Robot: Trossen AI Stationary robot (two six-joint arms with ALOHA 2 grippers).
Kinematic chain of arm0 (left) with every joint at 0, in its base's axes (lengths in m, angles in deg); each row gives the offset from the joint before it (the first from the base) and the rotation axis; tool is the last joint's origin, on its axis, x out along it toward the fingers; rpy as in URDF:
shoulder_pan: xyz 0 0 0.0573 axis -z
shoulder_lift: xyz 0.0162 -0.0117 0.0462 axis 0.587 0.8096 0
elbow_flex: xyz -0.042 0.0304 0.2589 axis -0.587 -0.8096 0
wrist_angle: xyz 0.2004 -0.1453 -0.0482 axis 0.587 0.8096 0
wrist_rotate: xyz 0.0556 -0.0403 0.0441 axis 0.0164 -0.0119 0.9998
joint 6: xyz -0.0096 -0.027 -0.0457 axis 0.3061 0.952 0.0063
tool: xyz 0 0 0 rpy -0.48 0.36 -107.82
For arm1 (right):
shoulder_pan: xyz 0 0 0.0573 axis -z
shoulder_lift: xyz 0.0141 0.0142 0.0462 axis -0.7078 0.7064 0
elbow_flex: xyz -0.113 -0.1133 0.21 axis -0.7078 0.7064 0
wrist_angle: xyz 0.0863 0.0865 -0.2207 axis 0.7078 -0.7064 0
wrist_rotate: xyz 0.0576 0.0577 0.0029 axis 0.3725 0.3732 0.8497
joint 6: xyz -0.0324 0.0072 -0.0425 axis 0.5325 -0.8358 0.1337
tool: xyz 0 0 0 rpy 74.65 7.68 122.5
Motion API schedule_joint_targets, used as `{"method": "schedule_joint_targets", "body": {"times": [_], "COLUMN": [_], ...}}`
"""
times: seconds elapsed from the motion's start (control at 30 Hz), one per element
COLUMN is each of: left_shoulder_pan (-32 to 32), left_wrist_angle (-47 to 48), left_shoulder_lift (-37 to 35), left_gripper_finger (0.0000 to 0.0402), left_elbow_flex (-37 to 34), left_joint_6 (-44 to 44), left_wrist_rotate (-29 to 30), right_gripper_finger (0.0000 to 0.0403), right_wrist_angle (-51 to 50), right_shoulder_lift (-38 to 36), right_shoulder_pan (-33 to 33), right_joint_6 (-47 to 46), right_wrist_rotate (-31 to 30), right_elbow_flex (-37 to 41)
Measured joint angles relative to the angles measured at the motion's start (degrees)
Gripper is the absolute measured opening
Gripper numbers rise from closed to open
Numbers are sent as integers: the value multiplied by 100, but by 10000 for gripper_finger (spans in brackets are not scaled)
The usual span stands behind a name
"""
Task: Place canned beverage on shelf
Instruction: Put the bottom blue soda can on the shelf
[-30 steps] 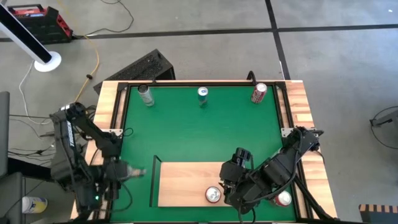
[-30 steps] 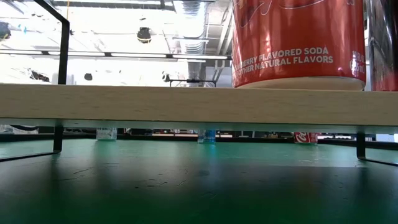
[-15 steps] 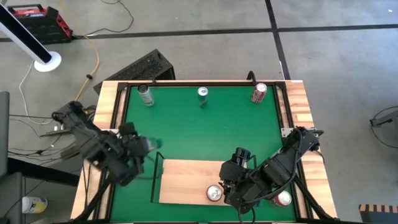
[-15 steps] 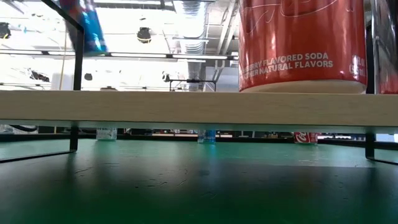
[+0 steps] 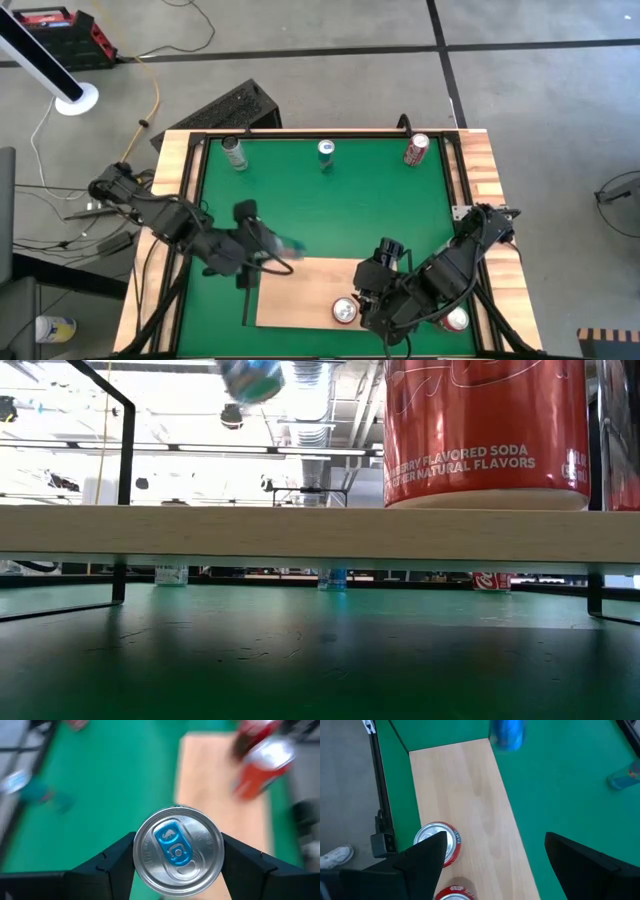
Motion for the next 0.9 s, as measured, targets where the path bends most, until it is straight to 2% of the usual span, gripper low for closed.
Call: {"method": "schedule_joint_targets", "body": {"times": [0.13,0.23,0.4,0.6,0.77,0.9], "left_shoulder_pan": [160,303,378,382,384,380], "left_wrist_angle": [-761,-932,-853,-460,374,384], "left_shoulder_lift": [370,764,1415,2271,2787,2995], "left_gripper_finger": [223,223,223,223,223,223], "left_elbow_flex": [-1,80,376,1193,1954,2146], "left_joint_6": [20,32,308,378,370,346], "left_wrist_rotate": [-474,-659,-1009,-1450,-1462,-1488], "right_gripper_finger": [358,358,358,358,358,358], "right_wrist_angle": [-13,-23,-26,-22,-25,-26], "right_shoulder_lift": [0,0,0,0,0,0], "right_shoulder_pan": [-105,-191,-230,-167,-92,-89], "right_joint_6": [-136,-194,-323,-323,-307,-271], "right_wrist_rotate": [-2,-6,-145,-159,-153,-153], "right_elbow_flex": [-1,0,-1,0,0,0]}}
